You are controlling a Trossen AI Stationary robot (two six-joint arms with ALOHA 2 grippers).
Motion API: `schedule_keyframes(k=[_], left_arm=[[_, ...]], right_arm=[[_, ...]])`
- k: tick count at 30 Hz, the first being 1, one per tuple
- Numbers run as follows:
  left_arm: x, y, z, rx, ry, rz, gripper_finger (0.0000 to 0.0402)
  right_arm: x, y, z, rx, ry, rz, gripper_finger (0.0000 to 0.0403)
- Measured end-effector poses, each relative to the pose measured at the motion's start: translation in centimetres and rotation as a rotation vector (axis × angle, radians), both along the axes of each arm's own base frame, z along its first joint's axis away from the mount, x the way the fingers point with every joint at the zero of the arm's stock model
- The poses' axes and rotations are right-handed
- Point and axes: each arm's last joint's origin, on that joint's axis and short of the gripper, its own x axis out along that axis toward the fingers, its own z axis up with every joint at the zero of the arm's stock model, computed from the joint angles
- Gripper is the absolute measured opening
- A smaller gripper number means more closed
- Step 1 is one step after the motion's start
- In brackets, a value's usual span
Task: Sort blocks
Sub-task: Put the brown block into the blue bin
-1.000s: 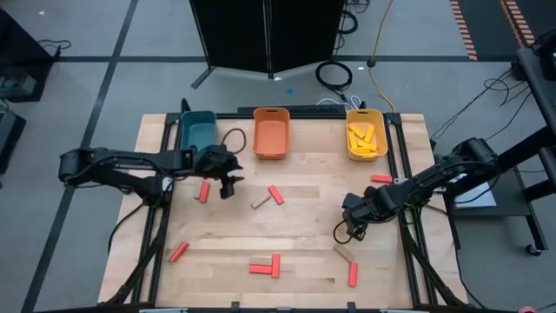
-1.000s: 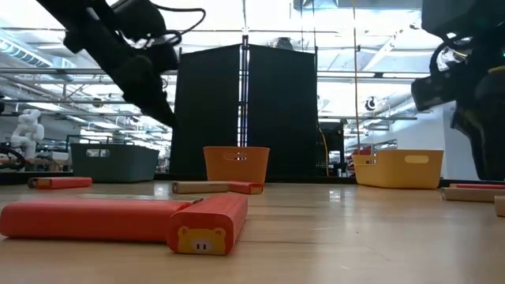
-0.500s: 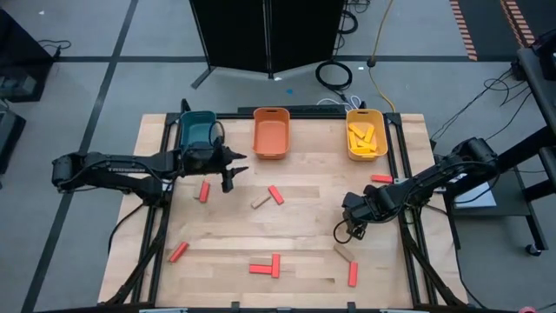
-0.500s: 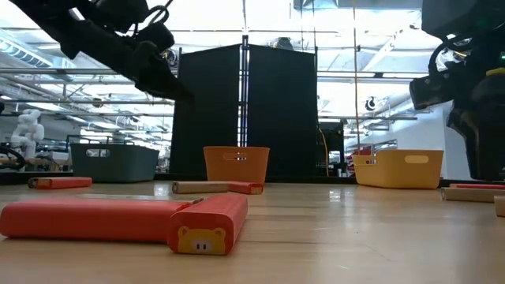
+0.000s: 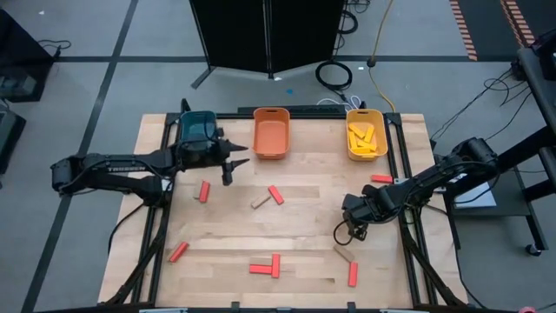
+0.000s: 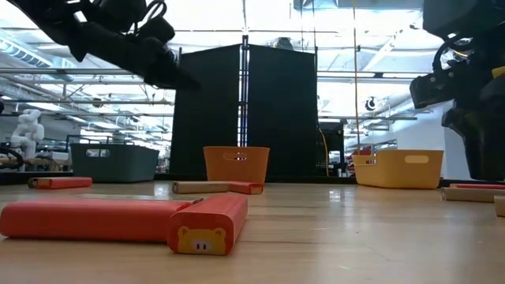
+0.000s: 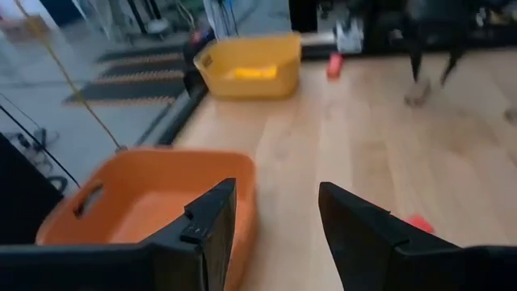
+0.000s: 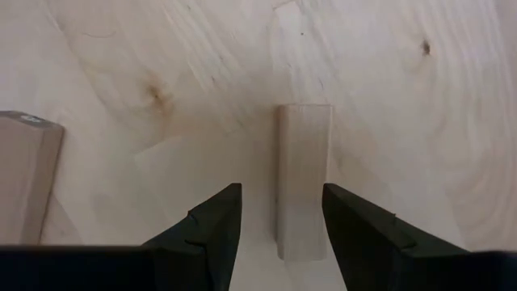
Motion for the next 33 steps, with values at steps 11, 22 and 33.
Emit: schedule_keyframes(k=[11, 22, 33], left_arm=[[-0.2, 1.3, 0.9, 0.06, -0.082, 0.043, 0.0176], [-0.9, 3.0, 1.0, 0.063, -0.094, 0.13, 0.0176], [-1.0, 3.1, 1.1, 0.071, -0.1, 0.134, 0.0176]], right_arm=[[-1.2, -0.5, -1.4, -0.021, 0.061, -0.035, 0.0167], [-1.8, -0.7, -2.6, -0.006, 0.067, -0.009, 0.0167], [-1.7, -0.5, -2.5, 0.055, 0.056, -0.055, 0.0128]])
